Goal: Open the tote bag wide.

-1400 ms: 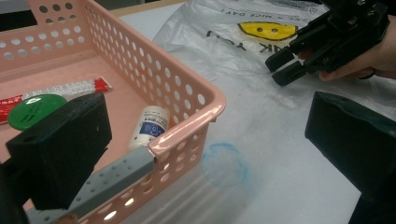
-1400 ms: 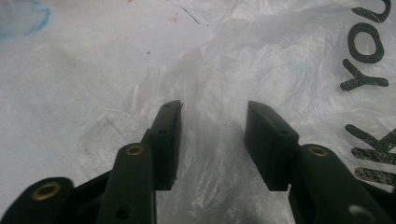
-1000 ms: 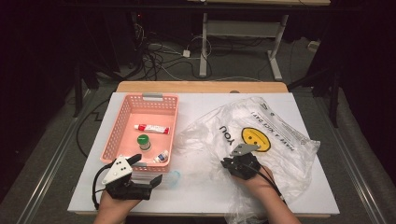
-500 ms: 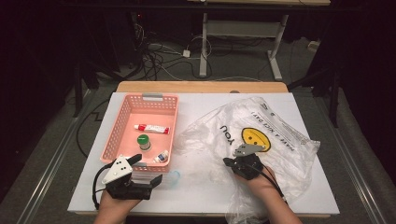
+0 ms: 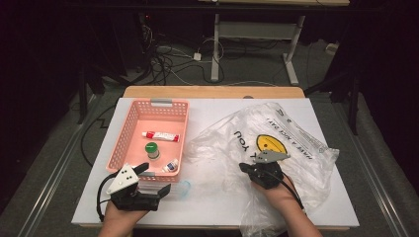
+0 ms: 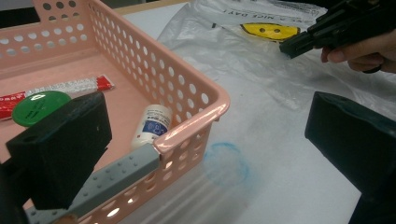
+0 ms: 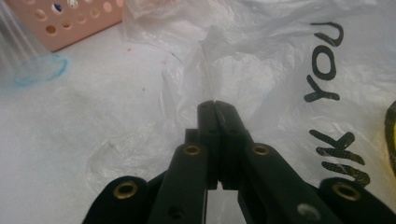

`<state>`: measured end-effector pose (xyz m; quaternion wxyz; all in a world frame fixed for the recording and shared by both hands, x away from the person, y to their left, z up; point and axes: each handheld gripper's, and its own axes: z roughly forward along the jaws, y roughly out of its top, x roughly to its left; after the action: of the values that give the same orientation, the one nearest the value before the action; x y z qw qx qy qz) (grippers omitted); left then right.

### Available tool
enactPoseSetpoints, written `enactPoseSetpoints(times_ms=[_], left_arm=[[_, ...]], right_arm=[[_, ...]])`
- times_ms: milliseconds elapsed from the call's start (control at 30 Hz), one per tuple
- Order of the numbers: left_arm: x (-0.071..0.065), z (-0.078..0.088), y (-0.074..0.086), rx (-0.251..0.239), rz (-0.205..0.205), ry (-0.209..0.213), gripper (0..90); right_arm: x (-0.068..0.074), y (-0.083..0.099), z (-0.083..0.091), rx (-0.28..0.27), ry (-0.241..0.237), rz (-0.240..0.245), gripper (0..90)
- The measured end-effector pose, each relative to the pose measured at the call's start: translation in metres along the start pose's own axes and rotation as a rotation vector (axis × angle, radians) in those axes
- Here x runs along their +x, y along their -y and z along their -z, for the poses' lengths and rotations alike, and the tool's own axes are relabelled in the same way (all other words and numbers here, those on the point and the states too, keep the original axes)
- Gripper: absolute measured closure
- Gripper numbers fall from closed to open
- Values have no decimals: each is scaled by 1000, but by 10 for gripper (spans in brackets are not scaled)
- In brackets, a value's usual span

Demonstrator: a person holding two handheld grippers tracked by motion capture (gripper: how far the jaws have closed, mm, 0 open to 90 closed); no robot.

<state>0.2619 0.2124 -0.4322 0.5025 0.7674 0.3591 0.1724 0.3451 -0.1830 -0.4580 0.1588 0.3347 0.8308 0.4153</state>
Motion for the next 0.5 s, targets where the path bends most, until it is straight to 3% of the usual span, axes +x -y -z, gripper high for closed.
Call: enactPoseSetpoints(times_ms=[500], left_arm=[[0,0,0,5,-3,-6,1]], right_arm=[[0,-15,31,-145,20,47,900]])
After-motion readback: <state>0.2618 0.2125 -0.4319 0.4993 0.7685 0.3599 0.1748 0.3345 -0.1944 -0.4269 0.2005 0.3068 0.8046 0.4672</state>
